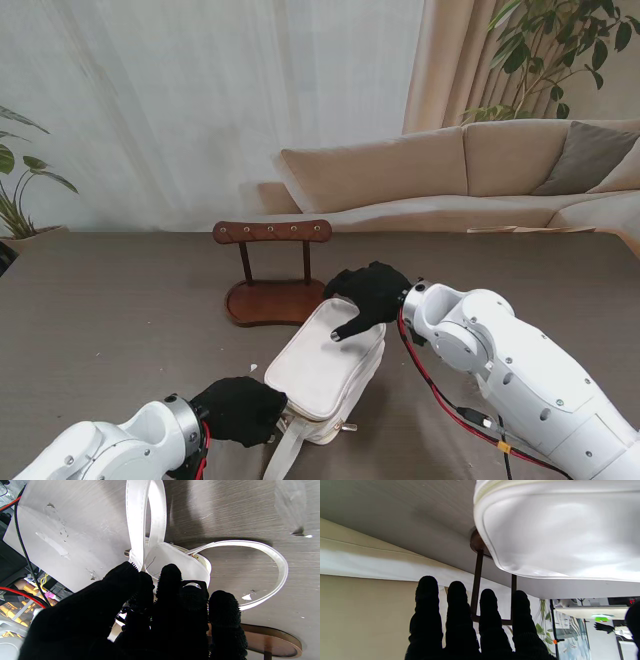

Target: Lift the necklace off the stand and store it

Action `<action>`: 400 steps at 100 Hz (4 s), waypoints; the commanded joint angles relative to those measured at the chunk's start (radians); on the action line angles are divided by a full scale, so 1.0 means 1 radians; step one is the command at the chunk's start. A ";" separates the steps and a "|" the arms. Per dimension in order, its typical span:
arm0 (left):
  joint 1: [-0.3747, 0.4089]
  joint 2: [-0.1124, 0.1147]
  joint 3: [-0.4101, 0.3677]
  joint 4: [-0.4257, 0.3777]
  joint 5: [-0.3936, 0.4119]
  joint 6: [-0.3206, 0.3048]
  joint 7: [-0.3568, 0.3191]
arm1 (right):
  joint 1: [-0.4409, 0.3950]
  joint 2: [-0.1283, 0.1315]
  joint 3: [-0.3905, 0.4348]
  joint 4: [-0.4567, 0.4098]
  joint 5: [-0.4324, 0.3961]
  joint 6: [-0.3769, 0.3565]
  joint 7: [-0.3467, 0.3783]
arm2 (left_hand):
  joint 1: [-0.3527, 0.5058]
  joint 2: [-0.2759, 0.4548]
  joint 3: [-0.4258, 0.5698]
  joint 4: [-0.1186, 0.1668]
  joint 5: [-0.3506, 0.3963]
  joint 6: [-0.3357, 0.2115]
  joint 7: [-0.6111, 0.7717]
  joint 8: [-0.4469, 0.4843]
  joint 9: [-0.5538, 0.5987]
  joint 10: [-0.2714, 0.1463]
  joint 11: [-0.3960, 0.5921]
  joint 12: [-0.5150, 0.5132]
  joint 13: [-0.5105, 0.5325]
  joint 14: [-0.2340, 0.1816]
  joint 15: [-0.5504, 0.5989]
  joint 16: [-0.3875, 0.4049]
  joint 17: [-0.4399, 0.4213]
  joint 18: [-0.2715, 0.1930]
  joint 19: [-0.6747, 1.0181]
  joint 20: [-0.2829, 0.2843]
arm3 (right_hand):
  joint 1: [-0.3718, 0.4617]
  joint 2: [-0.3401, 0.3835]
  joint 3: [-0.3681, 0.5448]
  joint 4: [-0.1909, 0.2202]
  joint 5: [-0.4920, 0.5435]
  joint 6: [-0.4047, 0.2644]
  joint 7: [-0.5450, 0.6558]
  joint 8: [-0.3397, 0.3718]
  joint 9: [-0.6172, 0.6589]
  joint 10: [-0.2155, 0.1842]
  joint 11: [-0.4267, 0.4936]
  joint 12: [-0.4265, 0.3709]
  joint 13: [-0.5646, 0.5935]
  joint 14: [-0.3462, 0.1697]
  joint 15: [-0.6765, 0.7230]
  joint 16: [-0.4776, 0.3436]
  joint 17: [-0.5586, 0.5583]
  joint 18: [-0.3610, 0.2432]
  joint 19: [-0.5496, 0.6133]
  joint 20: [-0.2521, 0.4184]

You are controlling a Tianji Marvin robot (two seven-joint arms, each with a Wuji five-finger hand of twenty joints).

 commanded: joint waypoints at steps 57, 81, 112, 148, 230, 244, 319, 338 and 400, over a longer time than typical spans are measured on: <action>-0.113 -0.008 0.072 0.141 -0.020 0.004 0.037 | 0.103 0.002 -0.137 0.086 0.002 0.183 0.157 | 0.003 -0.011 -0.009 -0.019 0.019 0.006 0.028 0.007 0.008 0.014 0.012 0.005 -0.006 -0.013 0.039 0.019 -0.005 0.003 0.028 0.006 | 0.042 0.138 -0.116 0.064 0.316 -0.044 0.064 0.132 0.288 -0.003 0.048 0.051 0.187 0.002 0.084 0.075 -0.134 0.026 0.122 0.040; -0.151 -0.013 0.103 0.189 -0.010 0.015 0.071 | 0.088 0.007 -0.140 0.089 0.020 0.179 0.177 | 0.002 -0.008 -0.012 -0.018 0.019 0.006 0.028 0.007 0.011 0.016 0.007 -0.009 -0.001 -0.012 0.038 0.017 0.001 0.006 0.031 0.008 | 0.100 0.124 -0.118 0.073 0.407 -0.066 0.078 0.171 0.396 -0.026 0.062 0.081 0.254 -0.005 0.111 0.097 -0.112 0.019 0.146 0.042; -0.208 -0.015 0.113 0.243 0.010 0.001 0.083 | 0.028 0.005 -0.106 0.073 0.048 0.164 0.143 | -0.003 -0.006 -0.015 -0.018 0.019 0.000 0.027 0.007 0.011 0.012 0.006 -0.016 -0.001 -0.015 0.036 0.015 0.003 0.006 0.031 0.008 | 0.196 0.120 -0.146 0.085 0.471 -0.069 0.105 0.211 0.465 -0.041 0.076 0.122 0.325 -0.017 0.146 0.127 -0.085 0.011 0.188 0.038; -0.304 -0.018 0.122 0.313 -0.008 -0.032 0.091 | -0.043 0.002 -0.047 0.049 0.085 0.137 0.117 | -0.003 -0.006 -0.016 -0.018 0.022 -0.003 0.026 0.006 0.013 0.011 0.006 -0.024 0.000 -0.016 0.035 0.014 0.006 0.007 0.032 0.007 | 0.253 0.133 -0.176 0.090 0.510 -0.063 0.124 0.231 0.500 -0.045 0.079 0.135 0.359 -0.017 0.165 0.142 -0.075 0.010 0.213 0.033; -0.523 -0.032 0.211 0.525 -0.079 -0.096 0.153 | -0.241 0.012 0.112 -0.045 0.172 0.037 0.143 | -0.003 -0.008 -0.014 -0.017 0.024 -0.003 0.023 0.006 0.016 0.012 0.009 -0.028 0.004 -0.010 0.031 0.010 0.006 0.012 0.032 0.005 | 0.313 0.143 -0.222 0.100 0.556 -0.046 0.135 0.257 0.516 -0.037 0.079 0.144 0.372 -0.011 0.175 0.151 -0.082 0.014 0.223 0.023; -0.515 -0.029 0.207 0.519 -0.065 -0.100 0.142 | -0.240 0.012 0.119 -0.047 0.139 0.026 0.128 | -0.003 -0.007 -0.013 -0.018 0.022 -0.006 0.023 0.006 0.015 0.009 0.009 -0.028 0.004 -0.012 0.030 0.009 0.005 0.010 0.031 0.004 | 0.285 0.122 -0.209 0.103 0.510 -0.047 0.090 0.241 0.493 -0.029 0.071 0.143 0.361 -0.003 0.170 0.150 -0.086 0.017 0.221 0.021; -0.363 -0.013 0.063 0.377 0.031 -0.103 0.070 | -0.196 -0.004 0.104 -0.134 -0.231 0.019 -0.160 | -0.001 -0.011 -0.014 -0.016 0.020 -0.027 0.020 -0.002 0.011 0.004 0.006 -0.021 -0.006 -0.024 0.032 0.012 0.001 0.006 0.029 0.002 | 0.095 -0.011 -0.015 0.097 0.021 0.033 -0.051 0.049 0.016 0.025 0.009 0.019 0.012 0.010 -0.006 0.024 -0.181 0.022 0.100 0.025; -0.357 -0.011 0.055 0.368 0.039 -0.107 0.060 | -0.145 -0.006 0.035 -0.102 -0.209 -0.031 -0.201 | -0.001 -0.011 -0.015 -0.016 0.019 -0.029 0.021 -0.003 0.011 0.005 0.006 -0.020 -0.007 -0.023 0.034 0.014 0.000 0.005 0.029 0.002 | 0.107 -0.075 0.011 0.092 0.041 -0.002 -0.048 0.050 0.029 -0.008 0.017 0.019 0.012 -0.039 0.003 0.018 -0.192 0.006 0.095 0.022; -0.220 -0.010 -0.079 0.233 0.111 -0.097 0.015 | -0.047 0.006 -0.067 -0.020 -0.148 -0.202 -0.151 | -0.003 -0.011 -0.014 -0.016 0.019 -0.032 0.022 -0.004 0.013 0.001 0.006 -0.019 -0.006 -0.029 0.036 0.015 0.002 0.000 0.029 0.001 | 0.176 -0.248 0.056 0.073 0.009 -0.042 -0.057 0.033 0.023 -0.104 0.013 0.018 -0.003 -0.144 0.028 0.001 -0.214 -0.073 0.113 -0.003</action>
